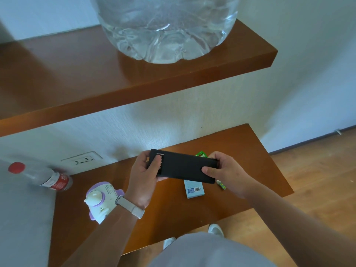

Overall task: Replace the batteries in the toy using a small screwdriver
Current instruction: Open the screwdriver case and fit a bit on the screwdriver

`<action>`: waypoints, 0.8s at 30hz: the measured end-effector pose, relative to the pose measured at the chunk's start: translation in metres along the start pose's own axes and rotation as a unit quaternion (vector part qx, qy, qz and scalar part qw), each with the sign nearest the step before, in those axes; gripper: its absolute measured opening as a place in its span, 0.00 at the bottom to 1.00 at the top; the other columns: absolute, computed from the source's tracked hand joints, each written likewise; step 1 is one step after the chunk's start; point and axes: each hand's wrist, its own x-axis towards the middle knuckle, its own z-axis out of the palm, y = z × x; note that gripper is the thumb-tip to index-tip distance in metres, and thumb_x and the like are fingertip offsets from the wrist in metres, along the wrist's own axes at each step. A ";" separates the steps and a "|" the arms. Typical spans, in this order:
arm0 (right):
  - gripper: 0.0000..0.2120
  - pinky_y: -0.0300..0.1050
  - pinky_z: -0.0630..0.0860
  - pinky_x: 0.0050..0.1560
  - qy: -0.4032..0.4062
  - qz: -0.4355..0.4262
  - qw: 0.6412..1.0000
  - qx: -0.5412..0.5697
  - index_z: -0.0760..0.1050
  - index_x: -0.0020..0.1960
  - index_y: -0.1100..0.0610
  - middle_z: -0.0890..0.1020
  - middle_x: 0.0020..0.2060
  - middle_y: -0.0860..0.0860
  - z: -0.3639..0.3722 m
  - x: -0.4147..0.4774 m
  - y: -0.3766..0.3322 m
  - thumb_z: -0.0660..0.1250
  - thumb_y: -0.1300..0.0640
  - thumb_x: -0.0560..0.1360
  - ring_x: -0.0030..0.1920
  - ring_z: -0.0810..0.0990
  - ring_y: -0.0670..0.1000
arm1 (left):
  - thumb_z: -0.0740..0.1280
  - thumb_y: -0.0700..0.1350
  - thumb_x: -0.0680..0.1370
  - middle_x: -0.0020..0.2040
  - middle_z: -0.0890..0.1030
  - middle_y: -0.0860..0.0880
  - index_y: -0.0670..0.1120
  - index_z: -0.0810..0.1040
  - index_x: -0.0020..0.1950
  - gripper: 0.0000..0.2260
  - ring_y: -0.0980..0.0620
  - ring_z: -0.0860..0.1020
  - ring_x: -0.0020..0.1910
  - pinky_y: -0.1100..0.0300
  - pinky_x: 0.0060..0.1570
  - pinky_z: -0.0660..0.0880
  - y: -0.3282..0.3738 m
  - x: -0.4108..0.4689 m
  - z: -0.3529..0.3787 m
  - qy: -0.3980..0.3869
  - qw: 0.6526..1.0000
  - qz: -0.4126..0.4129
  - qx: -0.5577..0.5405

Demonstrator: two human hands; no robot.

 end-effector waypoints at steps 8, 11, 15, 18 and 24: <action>0.06 0.54 0.83 0.54 -0.063 0.032 0.997 0.012 0.74 0.51 0.56 0.82 0.50 0.54 -0.012 0.000 0.001 0.70 0.59 0.77 0.54 0.83 0.55 | 0.64 0.40 0.82 0.52 0.84 0.40 0.40 0.76 0.60 0.08 0.42 0.84 0.54 0.50 0.45 0.83 0.002 0.003 -0.005 -0.005 0.999 -0.006 -0.040; 0.06 0.54 0.83 0.54 -0.103 0.036 0.994 -0.004 0.75 0.52 0.57 0.82 0.51 0.53 -0.013 0.002 -0.006 0.70 0.60 0.77 0.53 0.83 0.54 | 0.67 0.40 0.80 0.52 0.83 0.38 0.40 0.77 0.61 0.10 0.41 0.84 0.54 0.50 0.45 0.84 0.007 0.006 0.000 0.012 0.998 -0.006 -0.057; 0.06 0.48 0.84 0.49 -0.114 0.026 0.993 -0.027 0.76 0.52 0.55 0.82 0.50 0.52 -0.009 0.002 -0.012 0.71 0.58 0.77 0.52 0.84 0.53 | 0.70 0.40 0.78 0.55 0.82 0.37 0.39 0.76 0.62 0.14 0.40 0.83 0.56 0.54 0.45 0.84 0.009 0.005 0.008 0.046 0.994 -0.009 -0.099; 0.06 0.42 0.82 0.45 -0.122 0.026 0.991 -0.038 0.77 0.51 0.55 0.83 0.48 0.51 -0.005 0.003 -0.012 0.72 0.58 0.76 0.50 0.85 0.51 | 0.71 0.40 0.77 0.59 0.81 0.37 0.39 0.75 0.65 0.17 0.41 0.81 0.59 0.52 0.51 0.83 0.007 0.003 0.013 0.049 0.988 -0.023 -0.147; 0.08 0.45 0.84 0.48 -0.114 0.048 0.992 -0.010 0.77 0.53 0.56 0.83 0.50 0.53 -0.001 0.002 -0.008 0.72 0.58 0.76 0.52 0.84 0.52 | 0.66 0.39 0.80 0.58 0.82 0.41 0.39 0.73 0.68 0.16 0.41 0.80 0.62 0.52 0.52 0.83 0.000 -0.003 0.024 0.023 0.976 -0.049 -0.210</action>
